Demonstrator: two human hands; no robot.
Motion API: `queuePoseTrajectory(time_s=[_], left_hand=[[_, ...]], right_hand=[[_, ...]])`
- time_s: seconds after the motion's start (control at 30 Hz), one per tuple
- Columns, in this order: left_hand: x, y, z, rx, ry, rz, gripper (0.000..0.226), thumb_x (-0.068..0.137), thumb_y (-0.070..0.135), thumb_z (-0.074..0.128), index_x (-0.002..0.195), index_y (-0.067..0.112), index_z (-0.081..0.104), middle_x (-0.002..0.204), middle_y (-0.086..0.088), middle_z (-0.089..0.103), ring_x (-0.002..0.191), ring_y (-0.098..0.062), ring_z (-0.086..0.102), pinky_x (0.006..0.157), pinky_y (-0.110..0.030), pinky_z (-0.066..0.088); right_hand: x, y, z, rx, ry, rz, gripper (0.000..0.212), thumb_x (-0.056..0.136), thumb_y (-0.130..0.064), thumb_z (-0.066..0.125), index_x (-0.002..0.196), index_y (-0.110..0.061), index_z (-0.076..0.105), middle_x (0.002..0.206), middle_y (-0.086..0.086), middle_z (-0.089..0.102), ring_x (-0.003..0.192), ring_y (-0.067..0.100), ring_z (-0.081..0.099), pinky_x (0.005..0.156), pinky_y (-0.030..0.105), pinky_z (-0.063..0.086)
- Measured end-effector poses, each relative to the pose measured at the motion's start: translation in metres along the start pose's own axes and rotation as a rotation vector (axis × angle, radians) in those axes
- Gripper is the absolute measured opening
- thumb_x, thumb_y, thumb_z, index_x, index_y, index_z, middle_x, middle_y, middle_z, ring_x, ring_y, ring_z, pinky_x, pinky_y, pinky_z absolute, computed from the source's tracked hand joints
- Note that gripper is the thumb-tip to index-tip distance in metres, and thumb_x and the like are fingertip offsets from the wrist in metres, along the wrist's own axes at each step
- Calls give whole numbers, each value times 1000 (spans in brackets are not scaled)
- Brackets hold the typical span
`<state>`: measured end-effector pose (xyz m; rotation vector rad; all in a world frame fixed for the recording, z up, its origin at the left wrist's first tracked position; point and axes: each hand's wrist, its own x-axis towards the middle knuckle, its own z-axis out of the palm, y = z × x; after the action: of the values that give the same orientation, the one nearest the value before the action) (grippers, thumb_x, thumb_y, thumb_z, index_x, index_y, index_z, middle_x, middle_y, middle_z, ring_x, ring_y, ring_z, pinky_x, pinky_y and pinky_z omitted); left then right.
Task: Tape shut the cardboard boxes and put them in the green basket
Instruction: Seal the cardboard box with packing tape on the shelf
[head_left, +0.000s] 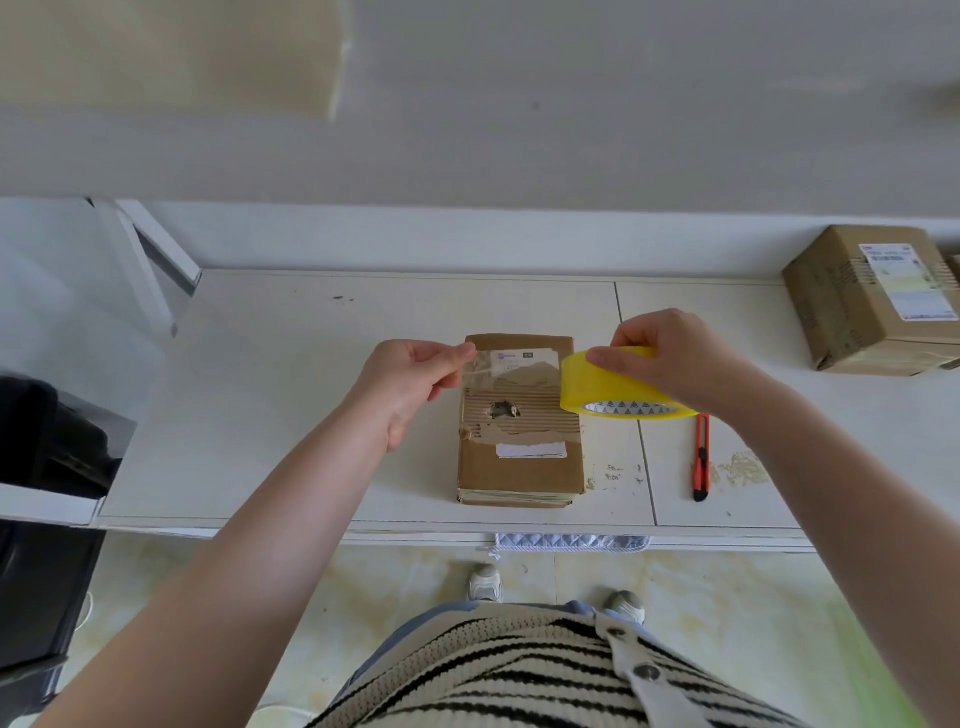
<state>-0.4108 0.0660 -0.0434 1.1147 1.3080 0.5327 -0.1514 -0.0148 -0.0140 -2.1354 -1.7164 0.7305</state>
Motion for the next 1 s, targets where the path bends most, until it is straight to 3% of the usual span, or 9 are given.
queuePoseTrajectory(time_s=[0.07,0.23,0.4,0.47,0.53,0.63,0.9,1.0], left_hand=[[2,-2,0,-8,-23,-36,33,83,32,74,94,1,75,74,-4,65,80,-22,50,90,-34,43],[7,-6,-1,-17,-38,-52,10,86,21,72,81,13,71,61,3,66,67,-13,58,68,-22,44],[9,-14,8,90,154,237,18,95,21,62,77,18,62,61,12,66,52,6,56,59,-10,43],[6,-23,11,248,196,373,19,97,21,59,79,21,57,68,9,66,57,6,57,59,-4,41],[7,-38,12,341,216,440,18,98,20,56,80,20,54,69,6,62,60,2,56,62,-5,41],[13,-65,15,344,225,384,16,100,17,52,85,13,52,70,2,57,62,-8,51,61,-7,39],[35,-96,24,267,233,294,18,100,14,51,83,15,49,72,2,56,64,-11,49,59,-7,39],[38,-103,28,270,231,280,16,100,15,51,84,12,50,73,1,56,65,-12,49,58,-8,38]], right_hand=[[0,0,1,-5,-4,-5,41,82,-61,59,67,-23,64,66,-1,59,60,15,52,55,28,37],[1,-1,-1,-40,1,-11,45,79,-66,57,68,-23,64,67,0,61,60,14,53,55,28,37],[3,-5,0,-61,-29,27,67,65,-84,38,67,-23,64,61,-3,58,56,14,52,53,26,37],[4,-6,-1,-74,-47,37,80,63,-90,32,65,-17,66,53,-1,52,48,13,46,50,26,34],[6,-7,-1,-123,-78,46,77,69,-86,37,66,-16,68,56,3,58,48,13,51,50,25,37],[12,-14,8,-198,-100,80,59,76,-77,48,65,-21,66,62,0,63,56,15,59,51,26,41],[25,-28,22,-319,-75,137,65,83,-70,53,76,-8,70,57,0,56,53,16,53,51,25,39],[25,-32,26,-353,-77,139,59,84,-68,53,68,-12,65,54,-2,54,51,14,52,50,25,36]])
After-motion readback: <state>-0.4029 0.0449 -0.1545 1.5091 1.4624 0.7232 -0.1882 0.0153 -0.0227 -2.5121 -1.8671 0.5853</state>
